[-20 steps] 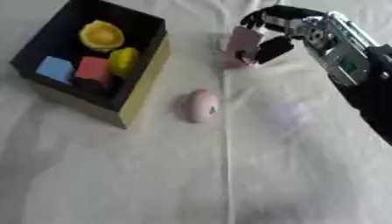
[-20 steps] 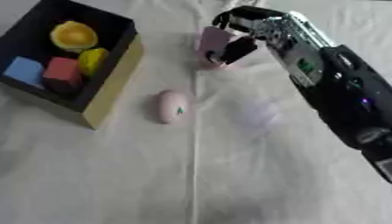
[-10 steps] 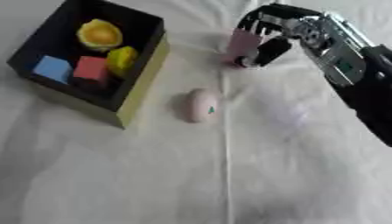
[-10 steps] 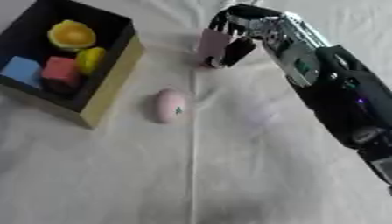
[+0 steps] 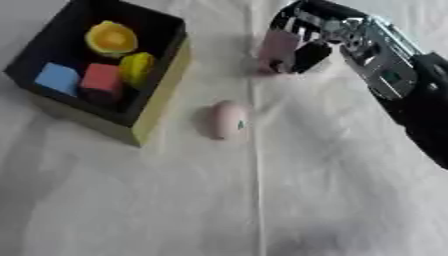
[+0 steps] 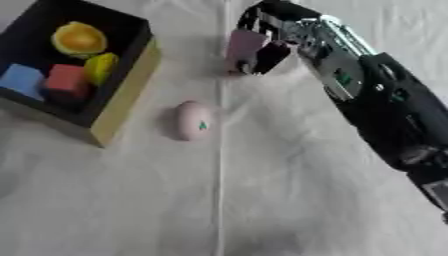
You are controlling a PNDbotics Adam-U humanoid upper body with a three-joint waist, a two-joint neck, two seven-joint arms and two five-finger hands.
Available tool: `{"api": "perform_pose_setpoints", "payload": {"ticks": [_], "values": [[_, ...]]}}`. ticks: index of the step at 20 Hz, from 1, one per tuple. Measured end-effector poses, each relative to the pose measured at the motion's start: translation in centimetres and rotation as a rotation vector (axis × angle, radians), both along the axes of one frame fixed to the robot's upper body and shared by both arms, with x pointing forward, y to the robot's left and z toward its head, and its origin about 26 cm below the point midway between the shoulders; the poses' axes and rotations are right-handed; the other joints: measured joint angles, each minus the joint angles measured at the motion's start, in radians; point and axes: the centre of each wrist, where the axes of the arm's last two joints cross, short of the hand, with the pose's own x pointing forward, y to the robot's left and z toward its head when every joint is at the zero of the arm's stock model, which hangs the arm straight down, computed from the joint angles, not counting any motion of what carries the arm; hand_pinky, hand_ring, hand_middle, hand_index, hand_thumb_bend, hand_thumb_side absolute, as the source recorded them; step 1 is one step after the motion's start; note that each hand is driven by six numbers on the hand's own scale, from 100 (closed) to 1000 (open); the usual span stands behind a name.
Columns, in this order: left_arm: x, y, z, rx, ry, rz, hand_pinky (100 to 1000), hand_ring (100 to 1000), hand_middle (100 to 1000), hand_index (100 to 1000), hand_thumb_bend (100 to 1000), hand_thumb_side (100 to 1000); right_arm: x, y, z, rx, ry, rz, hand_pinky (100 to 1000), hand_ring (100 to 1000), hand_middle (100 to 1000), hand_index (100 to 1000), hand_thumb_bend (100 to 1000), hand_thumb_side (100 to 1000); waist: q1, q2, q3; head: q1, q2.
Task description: Pick up objects on the table and place them in the box.
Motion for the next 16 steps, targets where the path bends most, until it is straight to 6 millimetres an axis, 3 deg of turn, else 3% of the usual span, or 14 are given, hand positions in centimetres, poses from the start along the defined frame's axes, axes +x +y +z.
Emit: {"api": "perform_pose_setpoints", "payload": {"ticks": [1,8,16], "values": [[0.0,0.0,0.0,0.0,0.0,0.0,715,710,649,796,394,510,-0.1,0.1,0.0,-0.002,-0.013,0.003,580,512,491,596,269,100,0.0,0.0,0.0,0.0,0.0],[0.0,0.0,0.0,0.004,0.003,-0.001,715,711,649,797,396,506,-1.5,1.4,1.5,-0.049,-0.139,0.065,574,502,482,584,286,100,0.0,0.0,-0.008,0.0,0.001],[0.0,0.0,0.0,0.005,0.001,-0.003,714,712,649,796,404,489,-5.3,4.7,6.6,-0.084,-0.314,0.219,577,489,469,572,304,100,0.0,-0.002,-0.009,-0.001,0.003]]}}
